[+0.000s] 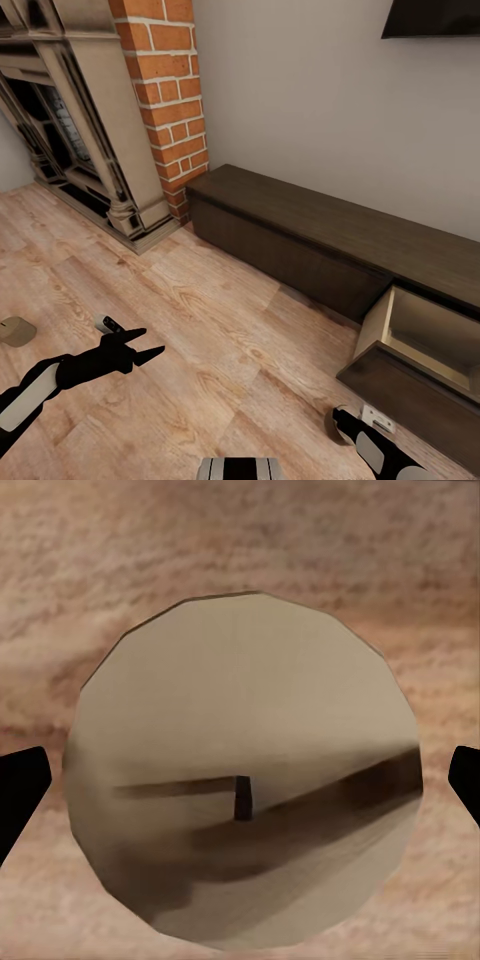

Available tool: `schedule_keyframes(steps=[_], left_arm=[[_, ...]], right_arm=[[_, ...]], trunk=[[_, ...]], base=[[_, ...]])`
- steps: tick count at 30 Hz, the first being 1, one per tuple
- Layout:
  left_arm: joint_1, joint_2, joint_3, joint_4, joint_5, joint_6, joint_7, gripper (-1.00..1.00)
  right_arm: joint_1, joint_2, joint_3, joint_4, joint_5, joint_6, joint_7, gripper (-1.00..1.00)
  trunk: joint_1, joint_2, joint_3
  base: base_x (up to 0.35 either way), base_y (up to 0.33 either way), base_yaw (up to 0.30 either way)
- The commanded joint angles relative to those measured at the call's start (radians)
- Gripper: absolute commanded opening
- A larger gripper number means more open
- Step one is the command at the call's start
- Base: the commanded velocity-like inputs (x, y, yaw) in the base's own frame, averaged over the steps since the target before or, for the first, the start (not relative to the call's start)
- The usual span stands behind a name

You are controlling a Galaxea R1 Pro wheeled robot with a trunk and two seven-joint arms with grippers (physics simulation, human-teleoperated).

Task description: Place each of the two pumpkins and all three candles from the living room inside a cabinet in the living room (use any cabinet), then make sure every cabinet is closed, and position the cauldron so it is next to a table in the living room.

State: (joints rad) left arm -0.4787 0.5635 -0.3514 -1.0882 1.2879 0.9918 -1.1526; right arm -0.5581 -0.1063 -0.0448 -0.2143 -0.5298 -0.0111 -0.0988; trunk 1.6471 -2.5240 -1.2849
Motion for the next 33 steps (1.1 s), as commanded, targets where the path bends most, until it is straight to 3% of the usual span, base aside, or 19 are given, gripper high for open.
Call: schedule_keyframes(steps=[1, 24, 28, 33], left_arm=[[-0.001, 0.001, -0.003, 0.001, 0.005, 0.005, -0.002, 1.00], [-0.001, 0.001, -0.003, 0.001, 0.005, 0.005, -0.002, 1.00], [-0.001, 0.001, -0.004, 0.001, 0.005, 0.005, -0.002, 1.00], [-0.001, 0.001, -0.003, 0.001, 0.005, 0.005, -0.002, 1.00]], right_arm=[[0.000, 0.000, -0.004, 0.000, -0.002, -0.001, -0.001, 1.00], [0.000, 0.002, -0.004, 0.000, -0.001, -0.001, -0.001, 1.00], [0.000, 0.002, -0.004, 0.000, -0.001, -0.001, -0.001, 1.00], [0.000, 0.002, -0.004, 0.000, -0.001, -0.001, -0.001, 1.00]], trunk=[[0.000, 0.000, -0.001], [0.001, -0.001, -0.012], [0.003, -0.002, -0.028], [0.003, -0.002, -0.028]], base=[[0.000, 0.000, 0.000], [0.000, 0.000, 0.000], [0.000, 0.000, 0.000], [0.000, 0.000, 0.000]])
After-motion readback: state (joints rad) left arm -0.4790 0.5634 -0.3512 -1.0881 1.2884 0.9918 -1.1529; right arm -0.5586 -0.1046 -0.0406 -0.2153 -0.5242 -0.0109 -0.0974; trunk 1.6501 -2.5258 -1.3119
